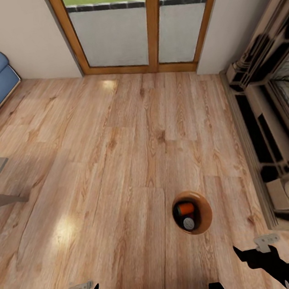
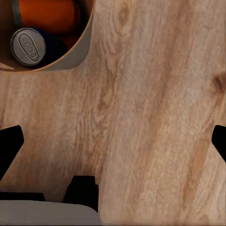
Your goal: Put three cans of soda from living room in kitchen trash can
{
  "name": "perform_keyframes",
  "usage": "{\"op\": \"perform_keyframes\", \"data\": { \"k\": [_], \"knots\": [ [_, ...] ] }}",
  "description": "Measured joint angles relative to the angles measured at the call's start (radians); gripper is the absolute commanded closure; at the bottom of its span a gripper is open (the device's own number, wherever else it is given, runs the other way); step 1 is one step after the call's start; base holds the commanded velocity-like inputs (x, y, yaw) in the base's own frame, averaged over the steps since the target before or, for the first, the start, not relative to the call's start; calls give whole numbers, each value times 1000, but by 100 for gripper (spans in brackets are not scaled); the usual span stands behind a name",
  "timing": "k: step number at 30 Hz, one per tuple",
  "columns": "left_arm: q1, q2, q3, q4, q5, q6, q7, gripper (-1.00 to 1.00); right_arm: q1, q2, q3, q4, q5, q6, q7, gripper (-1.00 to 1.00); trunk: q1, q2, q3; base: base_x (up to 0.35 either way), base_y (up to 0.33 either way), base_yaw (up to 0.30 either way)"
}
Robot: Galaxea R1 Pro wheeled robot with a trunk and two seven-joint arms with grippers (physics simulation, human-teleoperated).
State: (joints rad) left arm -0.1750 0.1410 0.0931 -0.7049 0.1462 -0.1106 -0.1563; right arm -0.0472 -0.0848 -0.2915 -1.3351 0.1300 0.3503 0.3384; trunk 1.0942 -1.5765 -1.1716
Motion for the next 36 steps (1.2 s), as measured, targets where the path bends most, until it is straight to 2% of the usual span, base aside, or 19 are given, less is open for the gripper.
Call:
{"op": "perform_keyframes", "data": {
  "k": [1, 4, 5, 10, 14, 24, 30, 31, 36],
  "knots": [
    [0, 0, 0, 52, 1, -32, -1, -100, 3, -3, -1, 41, -1, -41, 0, -100, -4, 7, 5, 0, 0, 0],
    [0, 0, 0, 125, 3, -62, -6, -100, 6, -5, -2, 106, -3, -98, 0, -100, -15, 28, 19, 0, 0, 0],
    [0, 0, 0, 175, 2, -78, -18, -100, 8, -7, -3, 166, -3, -140, 0, -100, -19, 35, 23, 0, 0, 0],
    [0, 0, 0, 258, 1, -94, -30, -100, 8, -11, -4, 244, -4, -198, -1, -100, -38, 70, 47, 0, 0, 0],
    [-2, 5, 0, 336, -2, -133, -34, -100, 9, -12, -4, 304, -3, -225, -1, -100, -54, 98, 66, 0, 0, 0],
    [-2, 8, -6, 370, -5, -157, -35, -100, 9, -14, -5, 379, -4, -257, -3, -100, -92, 168, 113, 0, 0, 0],
    [-1, 8, -6, 373, -5, -162, -34, -100, 9, -33, -6, 443, -5, -289, -5, -100, -115, 210, 142, 0, 0, 0],
    [-1, 9, -5, 382, -5, -169, -34, -100, 9, -40, -6, 462, -5, -297, -5, -100, -119, 217, 147, 0, 0, 0],
    [-1, 9, -4, 429, -5, -215, -34, -100, 9, -44, -5, 493, -6, -302, -5, -100, -138, 252, 170, 0, 0, 0]
  ]
}}
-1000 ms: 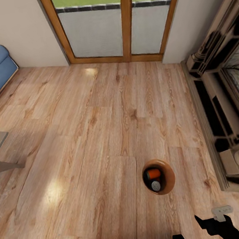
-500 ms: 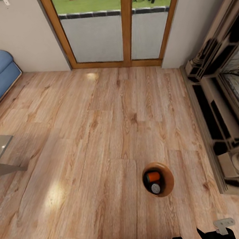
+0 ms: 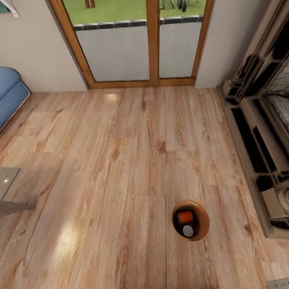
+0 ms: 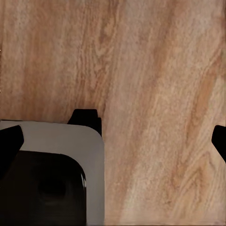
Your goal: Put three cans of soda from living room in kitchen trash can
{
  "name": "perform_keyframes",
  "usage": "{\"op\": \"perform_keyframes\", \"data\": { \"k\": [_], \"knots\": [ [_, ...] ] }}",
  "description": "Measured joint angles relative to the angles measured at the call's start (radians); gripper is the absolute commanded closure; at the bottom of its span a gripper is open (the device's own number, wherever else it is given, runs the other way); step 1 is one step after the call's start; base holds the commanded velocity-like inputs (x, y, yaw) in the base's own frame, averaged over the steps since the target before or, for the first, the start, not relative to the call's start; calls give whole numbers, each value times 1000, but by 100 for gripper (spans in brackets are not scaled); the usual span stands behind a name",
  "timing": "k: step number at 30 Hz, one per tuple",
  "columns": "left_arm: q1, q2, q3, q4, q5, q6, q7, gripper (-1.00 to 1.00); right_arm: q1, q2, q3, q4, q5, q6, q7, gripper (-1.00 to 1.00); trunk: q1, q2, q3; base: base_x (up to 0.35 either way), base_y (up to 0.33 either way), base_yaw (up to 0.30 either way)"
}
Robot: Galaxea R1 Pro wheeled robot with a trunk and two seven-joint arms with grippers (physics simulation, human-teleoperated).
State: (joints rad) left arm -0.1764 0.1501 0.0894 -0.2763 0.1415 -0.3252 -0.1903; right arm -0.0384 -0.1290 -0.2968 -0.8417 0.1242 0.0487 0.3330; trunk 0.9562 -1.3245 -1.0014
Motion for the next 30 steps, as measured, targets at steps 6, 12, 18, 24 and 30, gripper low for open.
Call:
{"op": "perform_keyframes", "data": {
  "k": [6, 12, 18, 24, 30],
  "knots": [
    [0, 0, 1, 38, 1, -30, 0, -100, 0, -6, -1, 66, 0, -53, 0, -100, -23, 42, 29, 0, 0, 0],
    [0, 0, 0, 45, 1, -37, 0, -100, 0, -10, -1, 176, 1, -201, -14, -100, -46, 84, 57, 0, 0, 0],
    [0, 0, 1, 48, 0, -41, 1, -100, -1, -13, -1, 230, 1, -248, -37, -100, -69, 126, 86, 0, 0, 0],
    [0, 0, 0, 52, 0, -50, 0, -100, -1, -14, -1, 277, 2, -264, -45, -100, -92, 168, 114, 0, 0, 0],
    [0, 0, 0, 65, 0, -71, 1, -100, -3, -37, -1, 374, 1, -279, -47, -100, -115, 210, 143, 0, 0, 0]
  ]
}}
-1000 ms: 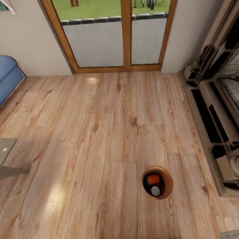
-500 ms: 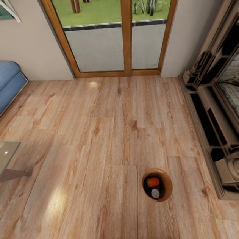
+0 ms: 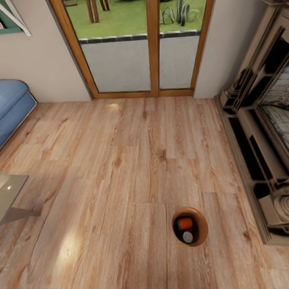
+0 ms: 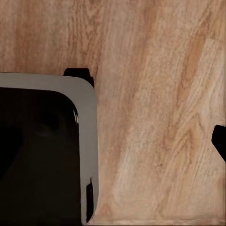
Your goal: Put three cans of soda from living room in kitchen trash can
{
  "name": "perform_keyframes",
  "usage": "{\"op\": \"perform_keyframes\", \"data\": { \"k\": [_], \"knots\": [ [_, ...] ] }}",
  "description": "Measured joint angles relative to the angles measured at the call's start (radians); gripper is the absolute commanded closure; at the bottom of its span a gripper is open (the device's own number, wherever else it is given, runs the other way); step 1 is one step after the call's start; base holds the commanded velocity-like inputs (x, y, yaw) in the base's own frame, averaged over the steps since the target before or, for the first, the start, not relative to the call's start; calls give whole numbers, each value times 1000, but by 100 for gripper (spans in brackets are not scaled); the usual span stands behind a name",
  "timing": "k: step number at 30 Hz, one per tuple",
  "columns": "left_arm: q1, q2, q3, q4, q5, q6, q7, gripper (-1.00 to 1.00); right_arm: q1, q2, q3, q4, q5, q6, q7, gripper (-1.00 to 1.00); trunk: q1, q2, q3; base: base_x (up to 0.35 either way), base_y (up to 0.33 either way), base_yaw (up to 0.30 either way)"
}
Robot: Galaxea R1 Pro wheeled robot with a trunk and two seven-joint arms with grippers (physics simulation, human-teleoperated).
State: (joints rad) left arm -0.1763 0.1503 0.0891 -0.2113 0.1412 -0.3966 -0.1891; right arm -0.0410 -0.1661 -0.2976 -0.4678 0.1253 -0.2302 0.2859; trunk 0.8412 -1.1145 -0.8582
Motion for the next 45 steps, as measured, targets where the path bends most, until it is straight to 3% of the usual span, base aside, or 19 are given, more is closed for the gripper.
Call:
{"op": "perform_keyframes", "data": {
  "k": [7, 16, 35, 45],
  "knots": [
    [0, 0, 0, 55, 0, -35, 0, -100, 0, -12, 0, 61, -1, -30, -2, -100, -27, 49, 33, 0, 0, 0],
    [0, 0, 0, 64, 0, -47, -1, -100, 0, -16, 0, 112, 0, -40, -4, -100, -61, 112, 76, 0, 0, 0],
    [3, 6, 0, 123, 2, -82, 7, -100, -2, -17, 0, 123, 0, -41, -7, -100, -134, 245, 167, 0, 0, 0],
    [58, 45, 1, 160, 5, -80, 11, -100, -2, -16, 2, 126, 1, -41, -26, -100, -173, 315, 215, 0, 0, 0]
  ]
}}
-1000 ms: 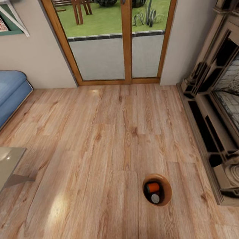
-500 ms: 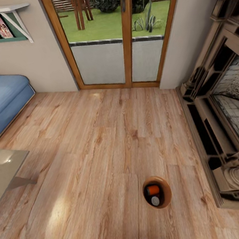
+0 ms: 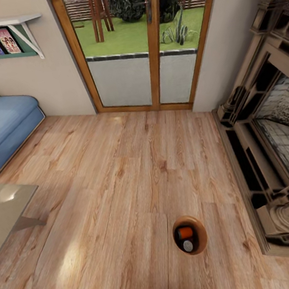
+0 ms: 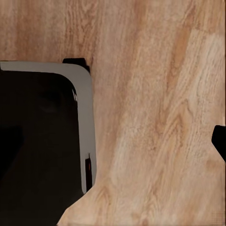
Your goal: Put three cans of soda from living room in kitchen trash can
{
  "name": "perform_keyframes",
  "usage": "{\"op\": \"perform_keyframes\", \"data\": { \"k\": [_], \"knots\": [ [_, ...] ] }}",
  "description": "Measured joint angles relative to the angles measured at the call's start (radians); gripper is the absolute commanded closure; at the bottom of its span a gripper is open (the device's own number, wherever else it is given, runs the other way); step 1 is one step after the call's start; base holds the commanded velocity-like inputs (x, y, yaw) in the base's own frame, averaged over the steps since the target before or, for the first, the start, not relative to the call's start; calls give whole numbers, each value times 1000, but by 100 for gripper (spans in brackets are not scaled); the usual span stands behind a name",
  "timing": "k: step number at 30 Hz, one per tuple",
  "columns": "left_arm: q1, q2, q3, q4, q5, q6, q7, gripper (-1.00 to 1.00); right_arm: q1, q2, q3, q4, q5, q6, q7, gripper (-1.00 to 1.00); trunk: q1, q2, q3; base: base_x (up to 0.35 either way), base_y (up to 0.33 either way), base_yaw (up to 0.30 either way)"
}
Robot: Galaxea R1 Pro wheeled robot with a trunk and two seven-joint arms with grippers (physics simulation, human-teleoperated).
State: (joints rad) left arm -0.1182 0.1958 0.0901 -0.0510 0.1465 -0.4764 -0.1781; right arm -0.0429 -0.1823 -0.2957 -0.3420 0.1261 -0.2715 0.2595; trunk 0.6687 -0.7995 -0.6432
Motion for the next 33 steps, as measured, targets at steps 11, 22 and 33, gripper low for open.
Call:
{"op": "perform_keyframes", "data": {
  "k": [11, 22, 33],
  "knots": [
    [9, 0, -1, 3, -1, 1, 0, -100, -1, 3, 1, 1, 0, 0, -28, -100, -42, 77, 53, 0, 0, 0],
    [9, -6, -2, 2, -1, -2, 0, -100, -3, 5, 3, 30, 4, 0, -31, -100, -84, 154, 105, 0, 0, 0],
    [9, -9, -3, 2, -2, -2, 0, -100, -7, 5, 10, 68, 11, 2, -31, -100, -127, 231, 158, 0, 0, 0]
  ]
}}
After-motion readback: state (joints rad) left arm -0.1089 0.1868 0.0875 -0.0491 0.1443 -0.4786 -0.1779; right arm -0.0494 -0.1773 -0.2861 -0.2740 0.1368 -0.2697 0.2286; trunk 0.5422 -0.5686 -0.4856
